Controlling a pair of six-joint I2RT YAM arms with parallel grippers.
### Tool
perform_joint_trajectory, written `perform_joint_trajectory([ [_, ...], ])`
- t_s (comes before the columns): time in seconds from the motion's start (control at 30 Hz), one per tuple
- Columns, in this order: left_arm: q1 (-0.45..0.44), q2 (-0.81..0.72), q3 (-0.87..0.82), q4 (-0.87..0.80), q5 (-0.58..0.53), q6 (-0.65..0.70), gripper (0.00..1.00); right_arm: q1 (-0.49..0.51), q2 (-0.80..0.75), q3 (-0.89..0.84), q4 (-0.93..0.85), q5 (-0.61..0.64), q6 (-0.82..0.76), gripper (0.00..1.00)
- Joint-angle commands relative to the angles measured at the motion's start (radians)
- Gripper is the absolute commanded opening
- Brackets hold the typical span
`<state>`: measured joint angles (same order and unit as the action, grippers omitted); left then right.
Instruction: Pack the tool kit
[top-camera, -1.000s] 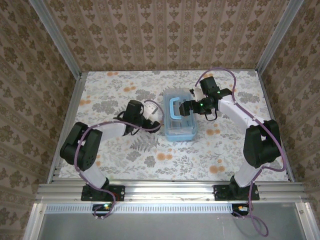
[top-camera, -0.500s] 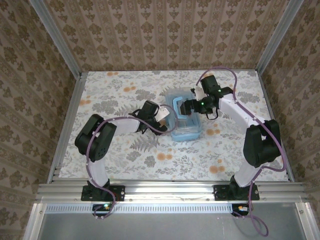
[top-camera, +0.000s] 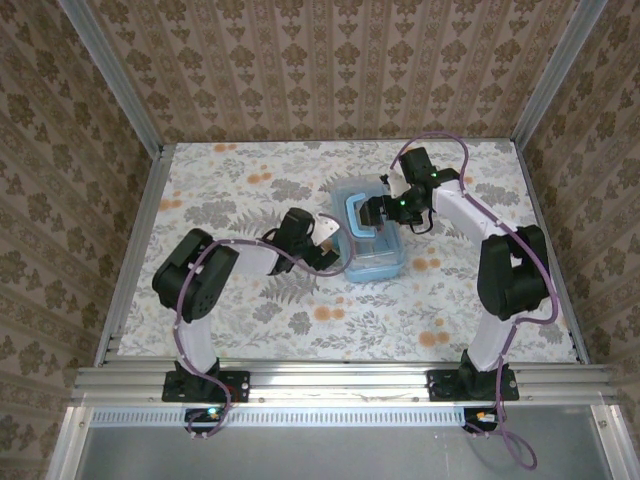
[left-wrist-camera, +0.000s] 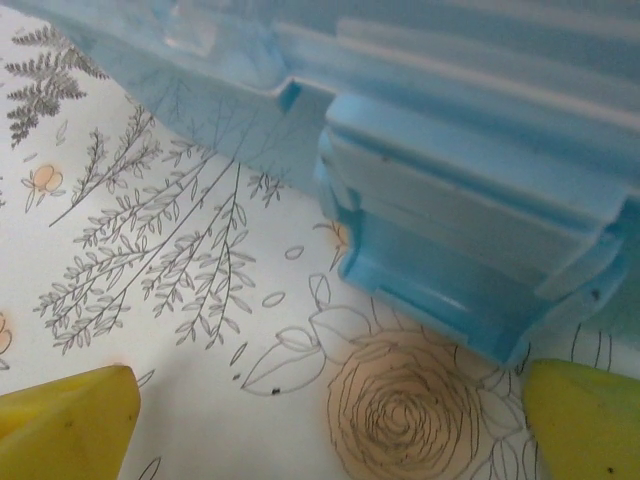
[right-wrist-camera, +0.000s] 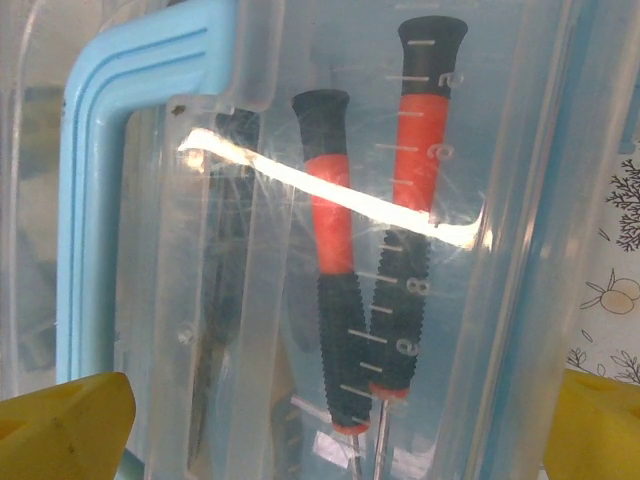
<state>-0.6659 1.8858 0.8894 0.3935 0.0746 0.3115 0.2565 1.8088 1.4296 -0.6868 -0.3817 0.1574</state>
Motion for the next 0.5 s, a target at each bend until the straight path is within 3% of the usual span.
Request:
perform_joint_trajectory([
  [0.0,-0.023,0.04,-0.028,0.201,0.08,-0.043,1.0,0.023,0.033,0.033,0.029,-0.149,0.007,1.0],
  [0.27,-0.035,0.102,-0.05,0.374,0.037,-0.097,1.0,0.024,0.053,0.039,0.029,-0.158,0.008,1.0],
  [0.47,-0.058,0.093,-0.038,0.346,-0.12,-0.116,1.0,0.025,0.054,0.043,0.023,-0.155,0.006,1.0],
])
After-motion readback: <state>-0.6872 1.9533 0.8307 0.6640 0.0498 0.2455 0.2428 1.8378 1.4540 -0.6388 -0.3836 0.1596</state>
